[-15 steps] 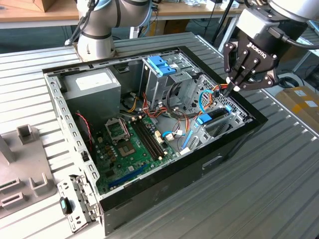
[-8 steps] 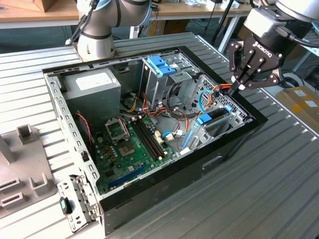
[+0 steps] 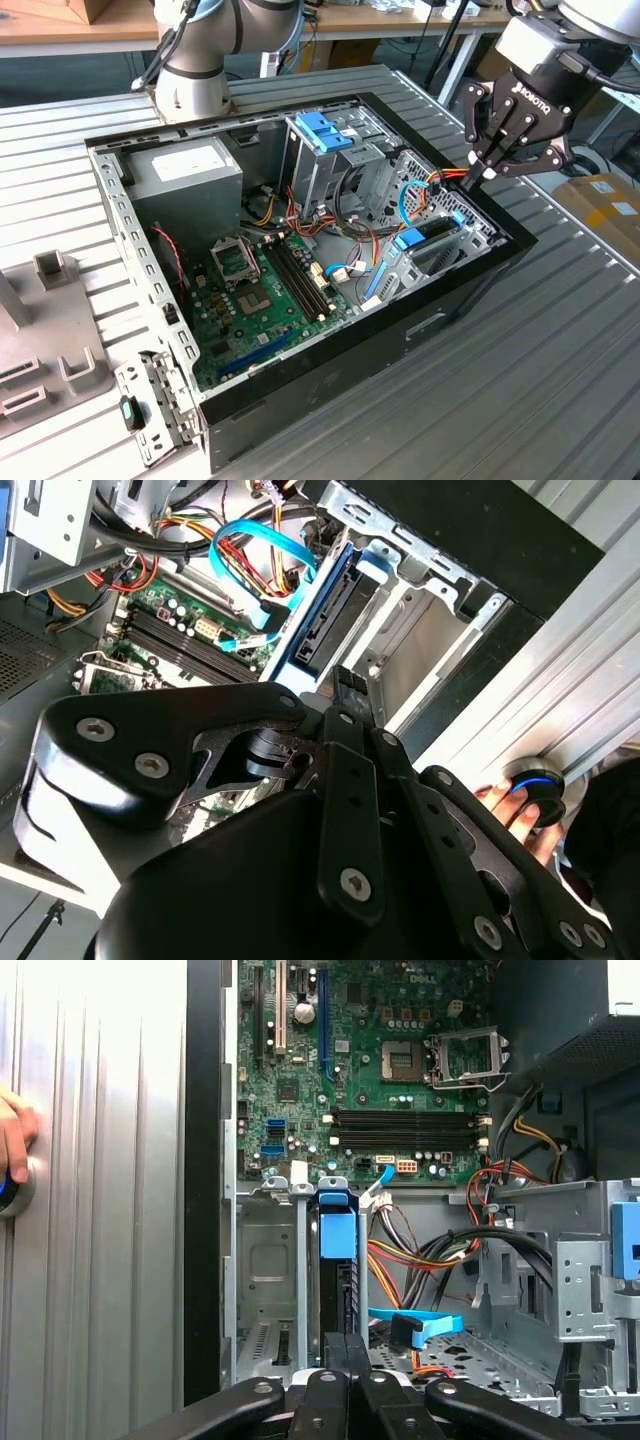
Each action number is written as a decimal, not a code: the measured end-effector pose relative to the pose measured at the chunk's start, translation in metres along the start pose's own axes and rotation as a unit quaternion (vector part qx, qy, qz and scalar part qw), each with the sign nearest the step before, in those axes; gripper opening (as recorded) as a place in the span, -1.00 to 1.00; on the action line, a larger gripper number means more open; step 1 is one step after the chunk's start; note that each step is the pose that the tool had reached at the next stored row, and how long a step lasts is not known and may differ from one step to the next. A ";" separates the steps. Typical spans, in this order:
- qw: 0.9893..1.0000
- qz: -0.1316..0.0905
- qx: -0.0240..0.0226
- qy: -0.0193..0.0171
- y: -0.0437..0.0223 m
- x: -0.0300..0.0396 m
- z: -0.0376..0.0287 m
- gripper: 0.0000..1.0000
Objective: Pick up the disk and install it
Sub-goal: 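Insert the disk into the insertion slot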
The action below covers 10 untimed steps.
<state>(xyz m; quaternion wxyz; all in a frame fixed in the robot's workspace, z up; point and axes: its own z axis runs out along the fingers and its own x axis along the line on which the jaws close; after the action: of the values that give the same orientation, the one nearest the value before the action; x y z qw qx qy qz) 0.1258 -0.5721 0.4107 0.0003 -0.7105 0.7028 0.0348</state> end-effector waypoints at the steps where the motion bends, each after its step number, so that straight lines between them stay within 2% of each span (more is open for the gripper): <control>1: 1.000 0.000 0.000 0.000 -0.0001 0.0000 0.0000 -0.80; 3: 1.000 0.000 0.000 0.000 -0.0018 0.0001 0.0000 -0.80; 8: 1.000 0.000 -0.001 0.000 -0.0118 0.0001 -0.0005 -0.80; 10: 1.000 0.000 -0.001 0.000 -0.0132 0.0001 -0.0006 -0.80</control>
<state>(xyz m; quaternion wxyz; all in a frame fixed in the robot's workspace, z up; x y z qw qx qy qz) 0.1391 -0.5720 0.4106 -0.0004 -0.7105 0.7028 0.0355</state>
